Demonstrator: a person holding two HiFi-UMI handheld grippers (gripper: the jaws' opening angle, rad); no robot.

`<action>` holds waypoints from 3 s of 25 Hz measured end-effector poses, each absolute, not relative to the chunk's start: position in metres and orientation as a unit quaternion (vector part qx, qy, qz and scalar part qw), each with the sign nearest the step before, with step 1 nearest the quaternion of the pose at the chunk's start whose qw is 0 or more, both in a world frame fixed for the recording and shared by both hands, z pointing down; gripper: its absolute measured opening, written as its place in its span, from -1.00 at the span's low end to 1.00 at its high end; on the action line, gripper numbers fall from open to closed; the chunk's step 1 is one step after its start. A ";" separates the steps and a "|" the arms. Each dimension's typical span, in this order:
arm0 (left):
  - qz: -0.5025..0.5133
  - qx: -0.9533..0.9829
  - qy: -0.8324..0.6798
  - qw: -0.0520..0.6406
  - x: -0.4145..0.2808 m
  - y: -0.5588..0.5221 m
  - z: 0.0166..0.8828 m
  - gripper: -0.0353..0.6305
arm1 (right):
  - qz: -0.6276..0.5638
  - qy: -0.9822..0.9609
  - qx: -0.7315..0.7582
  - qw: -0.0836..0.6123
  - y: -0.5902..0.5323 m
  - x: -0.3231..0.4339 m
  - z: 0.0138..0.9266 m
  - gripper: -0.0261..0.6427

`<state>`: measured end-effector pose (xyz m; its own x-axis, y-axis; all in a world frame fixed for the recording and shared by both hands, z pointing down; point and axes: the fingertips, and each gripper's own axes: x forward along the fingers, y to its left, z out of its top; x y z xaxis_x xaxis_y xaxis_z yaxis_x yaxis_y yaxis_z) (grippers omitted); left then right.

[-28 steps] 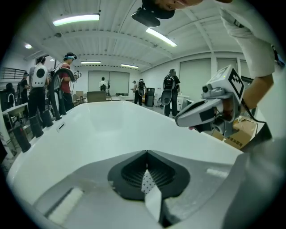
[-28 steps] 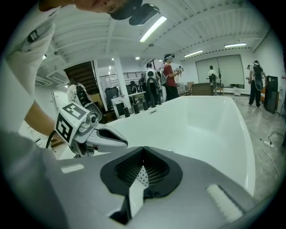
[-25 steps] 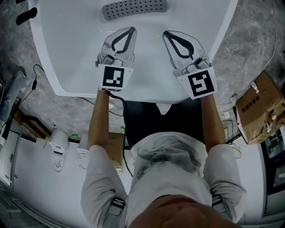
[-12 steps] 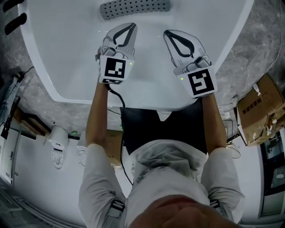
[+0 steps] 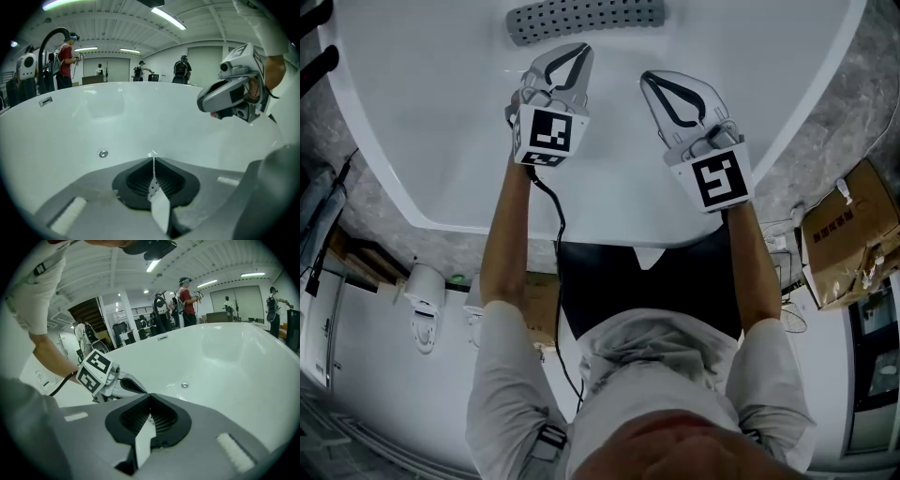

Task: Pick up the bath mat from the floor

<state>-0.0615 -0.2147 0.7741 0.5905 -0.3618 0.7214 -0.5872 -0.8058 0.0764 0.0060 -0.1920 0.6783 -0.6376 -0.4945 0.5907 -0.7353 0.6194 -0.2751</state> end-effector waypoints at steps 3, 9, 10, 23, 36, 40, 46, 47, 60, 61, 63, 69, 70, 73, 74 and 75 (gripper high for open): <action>0.372 0.875 -0.266 0.157 -0.062 -0.214 0.789 -0.83 | 0.257 -0.869 0.348 0.238 -0.190 0.005 0.683 -0.91; 0.387 0.868 -0.266 0.163 -0.066 -0.215 0.817 -0.82 | 0.263 -0.868 0.342 0.245 -0.186 0.005 0.695 -0.91; 0.390 0.867 -0.264 0.163 -0.066 -0.215 0.822 -0.81 | 0.264 -0.867 0.343 0.247 -0.186 0.006 0.698 -0.91; 0.431 0.859 -0.228 0.156 -0.068 -0.211 0.879 -0.64 | 0.250 -0.875 0.322 0.260 -0.188 0.000 0.722 -0.90; 0.476 0.847 -0.196 0.135 -0.079 -0.225 0.956 -0.38 | 0.283 -0.872 0.306 0.256 -0.183 -0.017 0.760 -0.81; 0.496 0.843 -0.171 0.118 -0.075 -0.224 0.973 -0.19 | 0.296 -0.867 0.310 0.253 -0.178 -0.018 0.763 -0.78; 0.517 0.835 -0.155 0.103 -0.071 -0.230 0.996 0.14 | 0.296 -0.871 0.306 0.246 -0.176 -0.021 0.764 -0.74; 0.520 0.834 -0.154 0.100 -0.071 -0.231 0.998 0.19 | 0.296 -0.870 0.307 0.246 -0.177 -0.020 0.764 -0.74; 0.582 0.805 -0.112 0.023 -0.078 -0.234 1.043 0.80 | 0.307 -0.863 0.317 0.244 -0.176 -0.017 0.768 -0.72; 0.590 0.800 -0.106 0.018 -0.080 -0.233 1.048 0.85 | 0.307 -0.864 0.317 0.243 -0.176 -0.017 0.768 -0.72; 0.604 0.791 -0.097 0.009 -0.085 -0.229 1.056 0.91 | 0.309 -0.863 0.317 0.244 -0.175 -0.017 0.769 -0.72; 0.621 0.776 -0.109 -0.018 -0.092 -0.233 1.073 0.95 | 0.311 -0.861 0.321 0.242 -0.174 -0.017 0.773 -0.72; 0.622 0.775 -0.110 -0.024 -0.092 -0.234 1.074 0.94 | 0.311 -0.861 0.321 0.242 -0.174 -0.017 0.773 -0.72; 0.634 0.765 -0.103 -0.051 -0.096 -0.236 1.074 0.77 | 0.308 -0.863 0.321 0.240 -0.174 -0.017 0.770 -0.72; 0.636 0.763 -0.102 -0.051 -0.097 -0.236 1.071 0.69 | 0.308 -0.863 0.321 0.238 -0.175 -0.017 0.769 -0.72; 0.637 0.762 -0.103 -0.047 -0.097 -0.236 1.068 0.61 | 0.307 -0.864 0.322 0.238 -0.175 -0.017 0.769 -0.72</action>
<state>-0.0970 -0.2359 1.0678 0.1669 -0.2168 0.9618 -0.0979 -0.9743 -0.2027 -0.0167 -0.1747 0.7687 -0.6800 -0.4100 0.6078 -0.7016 0.6044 -0.3774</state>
